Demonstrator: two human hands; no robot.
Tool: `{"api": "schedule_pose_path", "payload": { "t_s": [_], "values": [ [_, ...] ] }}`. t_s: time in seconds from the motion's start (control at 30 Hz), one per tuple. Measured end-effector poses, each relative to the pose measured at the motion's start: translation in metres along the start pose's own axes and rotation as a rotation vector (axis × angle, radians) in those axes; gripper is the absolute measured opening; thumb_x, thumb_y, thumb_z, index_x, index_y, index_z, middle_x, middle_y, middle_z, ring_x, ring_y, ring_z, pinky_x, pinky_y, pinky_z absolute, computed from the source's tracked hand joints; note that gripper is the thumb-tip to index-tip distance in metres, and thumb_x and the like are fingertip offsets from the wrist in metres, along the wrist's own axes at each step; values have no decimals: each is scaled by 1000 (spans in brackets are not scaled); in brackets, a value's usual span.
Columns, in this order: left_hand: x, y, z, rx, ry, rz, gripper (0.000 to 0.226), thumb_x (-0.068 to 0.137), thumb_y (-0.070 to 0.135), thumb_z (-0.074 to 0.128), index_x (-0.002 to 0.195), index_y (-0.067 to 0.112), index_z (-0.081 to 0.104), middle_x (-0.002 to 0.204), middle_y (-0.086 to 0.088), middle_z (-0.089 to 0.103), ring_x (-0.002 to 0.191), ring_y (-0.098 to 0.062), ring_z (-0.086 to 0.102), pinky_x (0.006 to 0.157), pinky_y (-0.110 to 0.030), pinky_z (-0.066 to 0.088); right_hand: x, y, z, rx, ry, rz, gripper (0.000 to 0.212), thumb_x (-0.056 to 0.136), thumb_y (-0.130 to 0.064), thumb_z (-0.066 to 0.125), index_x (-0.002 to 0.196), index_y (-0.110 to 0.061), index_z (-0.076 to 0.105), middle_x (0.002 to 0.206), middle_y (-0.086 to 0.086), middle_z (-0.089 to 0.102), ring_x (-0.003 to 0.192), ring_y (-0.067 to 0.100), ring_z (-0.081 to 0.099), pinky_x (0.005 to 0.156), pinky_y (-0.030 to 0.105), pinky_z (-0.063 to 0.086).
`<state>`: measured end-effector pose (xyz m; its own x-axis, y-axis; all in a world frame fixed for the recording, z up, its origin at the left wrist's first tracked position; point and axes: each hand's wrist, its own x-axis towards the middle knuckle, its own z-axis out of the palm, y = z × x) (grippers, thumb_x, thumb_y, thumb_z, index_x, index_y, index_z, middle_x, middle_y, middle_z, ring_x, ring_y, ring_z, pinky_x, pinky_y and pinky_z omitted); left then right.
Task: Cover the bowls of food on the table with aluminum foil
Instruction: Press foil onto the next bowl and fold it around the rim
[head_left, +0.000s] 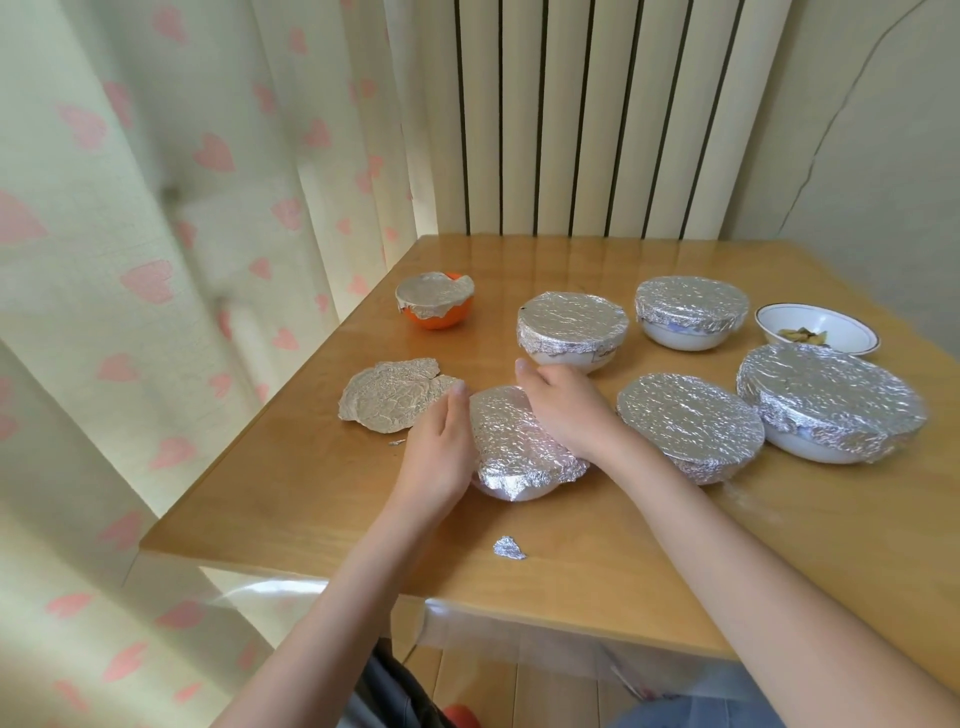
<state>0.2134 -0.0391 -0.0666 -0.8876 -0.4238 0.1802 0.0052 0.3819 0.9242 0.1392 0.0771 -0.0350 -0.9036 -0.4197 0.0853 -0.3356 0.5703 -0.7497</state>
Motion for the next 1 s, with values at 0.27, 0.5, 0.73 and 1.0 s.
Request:
{"api": "schedule_pose_path", "payload": {
  "t_s": [0.27,0.5,0.73,1.0],
  "values": [
    [9,-2,-21,-82,-19,101,57,96,58,26,124,21,60,119,7,59,116,-7,52,105,-28,34,-32,-6,-11,184,418,-104,35,103,-21,33,124,-8,58,124,5,63,118,17,55,94,20,37],
    [4,2,-17,74,-300,78,82,76,70,61,143,23,47,138,12,50,124,0,45,97,-13,33,-43,13,21,128,393,34,35,101,-15,36,132,-10,53,133,5,57,125,20,48,91,20,31],
    [12,3,-32,242,-552,65,134,41,50,90,153,23,21,146,11,37,126,0,38,90,3,27,-39,18,26,183,400,71,35,101,-13,34,129,-11,54,129,4,59,121,20,50,89,20,32],
    [-7,1,-22,245,-350,49,130,45,37,97,151,19,25,144,6,38,133,-8,39,107,-19,30,-31,19,22,388,245,207,36,103,-24,32,130,-16,55,126,-4,58,121,15,50,95,25,36]
  ]
}}
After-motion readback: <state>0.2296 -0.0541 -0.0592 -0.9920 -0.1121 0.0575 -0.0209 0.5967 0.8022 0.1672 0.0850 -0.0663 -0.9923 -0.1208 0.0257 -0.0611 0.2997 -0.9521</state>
